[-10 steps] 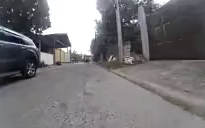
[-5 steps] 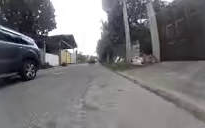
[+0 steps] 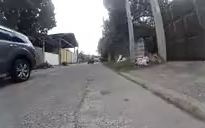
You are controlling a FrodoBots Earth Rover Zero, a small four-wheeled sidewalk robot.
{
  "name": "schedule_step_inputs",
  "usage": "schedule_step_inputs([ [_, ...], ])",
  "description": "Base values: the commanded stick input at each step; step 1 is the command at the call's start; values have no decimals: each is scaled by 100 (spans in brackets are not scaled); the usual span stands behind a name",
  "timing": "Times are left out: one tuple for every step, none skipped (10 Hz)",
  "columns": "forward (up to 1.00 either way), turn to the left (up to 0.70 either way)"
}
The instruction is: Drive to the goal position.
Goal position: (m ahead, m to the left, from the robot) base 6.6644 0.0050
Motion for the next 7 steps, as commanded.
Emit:
schedule_step_inputs([
  [100, 3],
  [100, 4],
  [100, 4],
  [100, -4],
  [100, -35],
  [100, -23],
  [100, 4],
])
